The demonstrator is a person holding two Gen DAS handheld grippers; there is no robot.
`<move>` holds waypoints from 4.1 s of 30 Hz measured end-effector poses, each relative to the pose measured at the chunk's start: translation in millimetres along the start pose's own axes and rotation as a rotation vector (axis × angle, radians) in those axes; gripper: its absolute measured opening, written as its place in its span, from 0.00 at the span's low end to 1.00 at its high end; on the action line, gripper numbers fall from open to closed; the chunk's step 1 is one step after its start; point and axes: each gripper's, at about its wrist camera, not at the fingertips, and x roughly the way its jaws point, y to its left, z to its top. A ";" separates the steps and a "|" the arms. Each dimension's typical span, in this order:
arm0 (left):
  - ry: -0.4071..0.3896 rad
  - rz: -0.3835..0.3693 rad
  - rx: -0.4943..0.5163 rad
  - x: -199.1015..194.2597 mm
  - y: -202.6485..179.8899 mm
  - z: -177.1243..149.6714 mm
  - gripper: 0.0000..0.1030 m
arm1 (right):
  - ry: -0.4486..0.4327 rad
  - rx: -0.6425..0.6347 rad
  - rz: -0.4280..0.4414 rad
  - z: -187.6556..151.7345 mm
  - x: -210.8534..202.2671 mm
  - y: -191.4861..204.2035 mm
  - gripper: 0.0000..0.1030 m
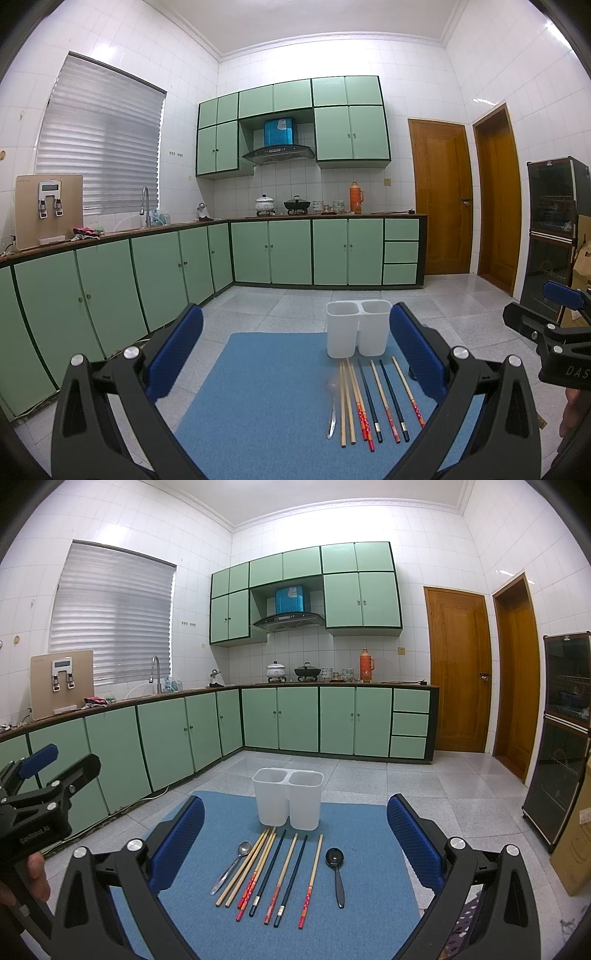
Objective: Organize utensils
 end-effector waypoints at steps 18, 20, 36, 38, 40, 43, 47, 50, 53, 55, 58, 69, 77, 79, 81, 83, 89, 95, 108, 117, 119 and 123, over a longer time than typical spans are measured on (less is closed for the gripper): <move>-0.006 0.003 0.012 2.2 -12.9 4.8 0.95 | 0.000 0.001 0.000 1.6 -0.4 0.2 0.94; -0.007 0.003 0.012 1.8 -13.5 5.0 0.95 | 0.000 0.001 0.001 1.8 -0.5 0.3 0.94; -0.007 0.003 0.012 1.8 -12.6 4.0 0.95 | 0.002 0.002 0.000 0.8 -0.5 -2.8 0.94; -0.005 0.005 0.013 2.9 -11.5 5.0 0.95 | 0.005 0.002 0.000 0.4 0.0 -3.2 0.94; -0.001 0.007 0.013 4.3 -12.8 4.1 0.95 | 0.008 0.001 -0.001 -1.4 1.3 -2.7 0.94; 0.006 0.009 0.016 8.1 -14.3 3.3 0.95 | 0.016 0.004 -0.003 -5.5 6.9 -3.0 0.94; 0.012 0.011 0.014 11.0 -14.4 1.4 0.95 | 0.025 0.004 -0.004 -6.3 10.1 -2.6 0.94; 0.020 0.012 0.014 14.8 -14.9 1.1 0.95 | 0.032 0.005 -0.005 -7.1 12.8 -2.2 0.94; 0.031 0.013 0.014 21.0 -13.5 -1.5 0.95 | 0.045 0.007 -0.006 -10.9 17.9 -2.7 0.94; 0.044 0.014 0.013 26.5 -12.9 -3.2 0.95 | 0.057 0.005 -0.009 -13.4 23.0 -3.0 0.94; 0.078 0.009 0.016 40.1 -10.4 -8.4 0.95 | 0.086 0.002 -0.019 -17.0 33.2 -5.2 0.94; 0.452 -0.008 0.022 176.3 12.2 -54.3 0.95 | 0.404 0.000 -0.057 -47.1 136.8 -44.2 0.94; 0.625 -0.084 0.028 265.3 -6.3 -88.5 0.95 | 0.607 0.081 0.044 -66.2 230.2 -68.0 0.78; 0.677 -0.100 0.042 287.4 -16.2 -103.2 0.92 | 0.639 0.078 0.057 -71.8 246.2 -68.8 0.74; 0.733 -0.112 0.038 306.1 -21.8 -117.4 0.81 | 0.656 0.066 0.051 -74.8 254.4 -69.8 0.72; 0.786 -0.128 0.026 317.4 -23.9 -129.8 0.75 | 0.666 0.076 0.055 -77.5 258.3 -71.7 0.72; 0.850 -0.147 0.056 325.5 -33.1 -154.0 0.75 | 0.683 0.073 0.050 -88.9 269.4 -76.4 0.72; 0.861 -0.142 0.086 329.1 -29.4 -161.8 0.73 | 0.689 0.089 0.060 -93.6 279.3 -76.0 0.72; 0.863 -0.117 0.120 332.6 -24.1 -170.0 0.71 | 0.695 0.092 0.069 -101.3 284.3 -71.9 0.73; 0.858 -0.130 0.090 339.3 -39.7 -159.3 0.72 | 0.726 0.026 0.045 -96.2 299.3 -65.2 0.73; 0.884 -0.133 0.081 344.6 -43.2 -162.7 0.70 | 0.749 0.005 0.042 -96.6 305.2 -63.4 0.72; 0.906 -0.157 0.071 343.5 -49.4 -164.7 0.61 | 0.780 -0.003 0.045 -95.9 317.6 -62.0 0.63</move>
